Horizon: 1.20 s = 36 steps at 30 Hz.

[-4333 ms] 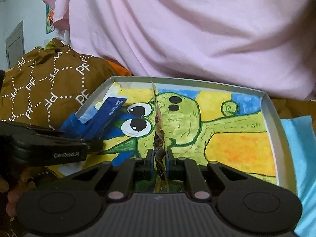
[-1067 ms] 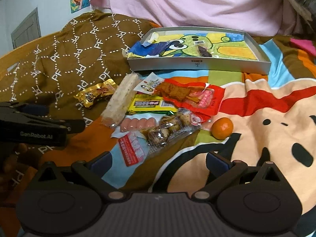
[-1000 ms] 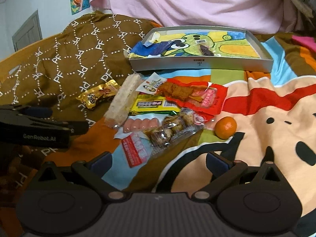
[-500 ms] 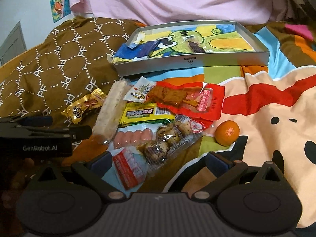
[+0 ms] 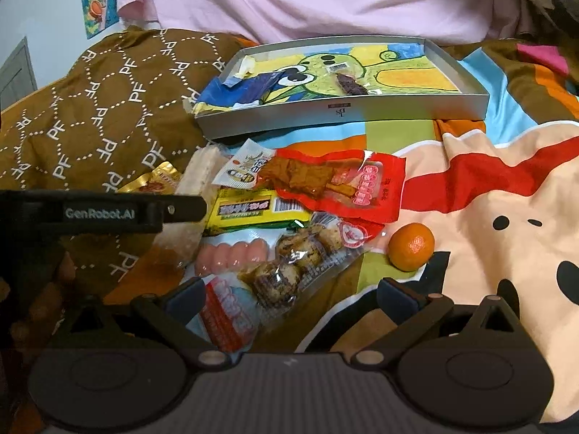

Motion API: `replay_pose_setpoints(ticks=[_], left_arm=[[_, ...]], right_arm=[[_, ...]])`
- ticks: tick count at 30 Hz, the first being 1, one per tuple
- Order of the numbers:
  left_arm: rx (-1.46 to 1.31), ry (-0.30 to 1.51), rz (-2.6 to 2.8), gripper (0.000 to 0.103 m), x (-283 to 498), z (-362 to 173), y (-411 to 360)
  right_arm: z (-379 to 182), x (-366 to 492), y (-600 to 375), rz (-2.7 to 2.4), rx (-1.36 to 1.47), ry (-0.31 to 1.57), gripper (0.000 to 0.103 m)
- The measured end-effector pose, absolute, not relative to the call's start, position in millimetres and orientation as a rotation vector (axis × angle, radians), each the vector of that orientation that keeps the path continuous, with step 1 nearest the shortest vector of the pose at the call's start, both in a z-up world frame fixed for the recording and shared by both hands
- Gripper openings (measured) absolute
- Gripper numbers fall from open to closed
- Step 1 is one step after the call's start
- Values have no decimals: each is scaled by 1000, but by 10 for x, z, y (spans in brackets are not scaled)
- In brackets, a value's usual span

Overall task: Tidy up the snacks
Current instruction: 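Grasp the white nougat bar with the left tool while the right tool grasps the quail-egg bag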

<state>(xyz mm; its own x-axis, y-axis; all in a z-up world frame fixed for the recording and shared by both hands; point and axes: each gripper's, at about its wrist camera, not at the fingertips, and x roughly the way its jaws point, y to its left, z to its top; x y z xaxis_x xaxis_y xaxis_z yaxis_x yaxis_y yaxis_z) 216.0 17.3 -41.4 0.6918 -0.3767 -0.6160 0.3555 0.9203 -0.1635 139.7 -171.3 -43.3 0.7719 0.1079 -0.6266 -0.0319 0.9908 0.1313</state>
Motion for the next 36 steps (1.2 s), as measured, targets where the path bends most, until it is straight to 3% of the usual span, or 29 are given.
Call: replay_pose_setpoints(ticks=[1, 3, 5, 14, 22, 29, 33, 36], left_arm=[[-34, 706, -411, 70, 2179, -437, 170], [-36, 733, -413, 52, 2209, -485, 161], [-37, 755, -415, 46, 2231, -528, 153], [-78, 782, -418, 47, 2333, -611, 198], [-124, 805, -391, 39, 2319, -600, 205], [-120, 843, -373, 36, 2247, -553, 166], [-103, 881, -364, 36, 2152, -515, 135], [-76, 910, -358, 36, 2079, -489, 111]], right_arm=[[-433, 1423, -1706, 62, 113, 690, 103], [-439, 1477, -1700, 35, 109, 704, 99], [-450, 1537, -1705, 24, 120, 714, 93], [-491, 1801, -1679, 28, 168, 766, 84], [-497, 1813, -1831, 18, 250, 775, 58], [-454, 1721, -1867, 88, 265, 802, 49], [-389, 1601, -1850, 130, 238, 791, 33], [-359, 1538, -1816, 158, 200, 800, 32]])
